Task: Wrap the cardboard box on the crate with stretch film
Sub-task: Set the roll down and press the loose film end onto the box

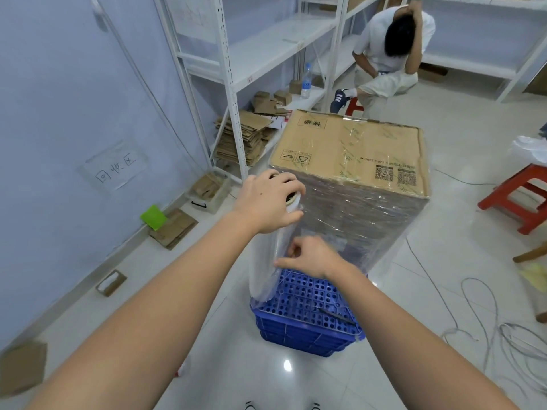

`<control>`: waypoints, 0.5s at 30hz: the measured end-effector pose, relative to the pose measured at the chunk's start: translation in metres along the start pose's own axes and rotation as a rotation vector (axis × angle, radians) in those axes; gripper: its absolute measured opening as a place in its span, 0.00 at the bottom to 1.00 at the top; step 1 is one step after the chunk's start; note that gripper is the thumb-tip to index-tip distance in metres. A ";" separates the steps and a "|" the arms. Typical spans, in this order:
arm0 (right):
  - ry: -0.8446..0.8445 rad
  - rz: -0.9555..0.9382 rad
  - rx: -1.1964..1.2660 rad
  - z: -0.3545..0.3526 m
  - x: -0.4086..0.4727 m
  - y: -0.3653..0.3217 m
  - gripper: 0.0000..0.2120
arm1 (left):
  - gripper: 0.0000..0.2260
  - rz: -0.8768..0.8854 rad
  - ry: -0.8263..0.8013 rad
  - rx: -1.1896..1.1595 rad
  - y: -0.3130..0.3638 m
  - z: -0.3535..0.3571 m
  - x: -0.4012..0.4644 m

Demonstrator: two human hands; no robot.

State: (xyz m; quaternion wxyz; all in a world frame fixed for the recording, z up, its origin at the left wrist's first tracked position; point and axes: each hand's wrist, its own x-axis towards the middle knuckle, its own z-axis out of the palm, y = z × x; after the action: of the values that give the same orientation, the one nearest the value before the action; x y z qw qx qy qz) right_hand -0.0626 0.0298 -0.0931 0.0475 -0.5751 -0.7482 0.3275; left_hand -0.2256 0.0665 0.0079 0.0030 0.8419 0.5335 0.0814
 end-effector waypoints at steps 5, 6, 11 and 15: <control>0.040 0.050 -0.043 0.021 0.026 -0.004 0.22 | 0.18 0.021 -0.007 -0.030 -0.011 0.002 0.013; 0.041 0.021 -0.059 0.022 0.030 -0.001 0.20 | 0.18 0.045 -0.006 -0.046 -0.015 0.002 0.012; 0.006 -0.027 -0.138 0.027 0.037 0.008 0.14 | 0.18 0.128 -0.001 -0.091 -0.035 -0.001 0.009; -0.106 0.132 -0.243 0.041 0.037 -0.001 0.33 | 0.18 0.116 0.020 -0.094 -0.037 0.002 0.009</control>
State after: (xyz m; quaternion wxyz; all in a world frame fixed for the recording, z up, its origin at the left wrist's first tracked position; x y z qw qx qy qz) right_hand -0.0941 0.0449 -0.1366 -0.0836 -0.6066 -0.7443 0.2666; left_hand -0.2545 0.0903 0.0042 0.0327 0.8695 0.4793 0.1149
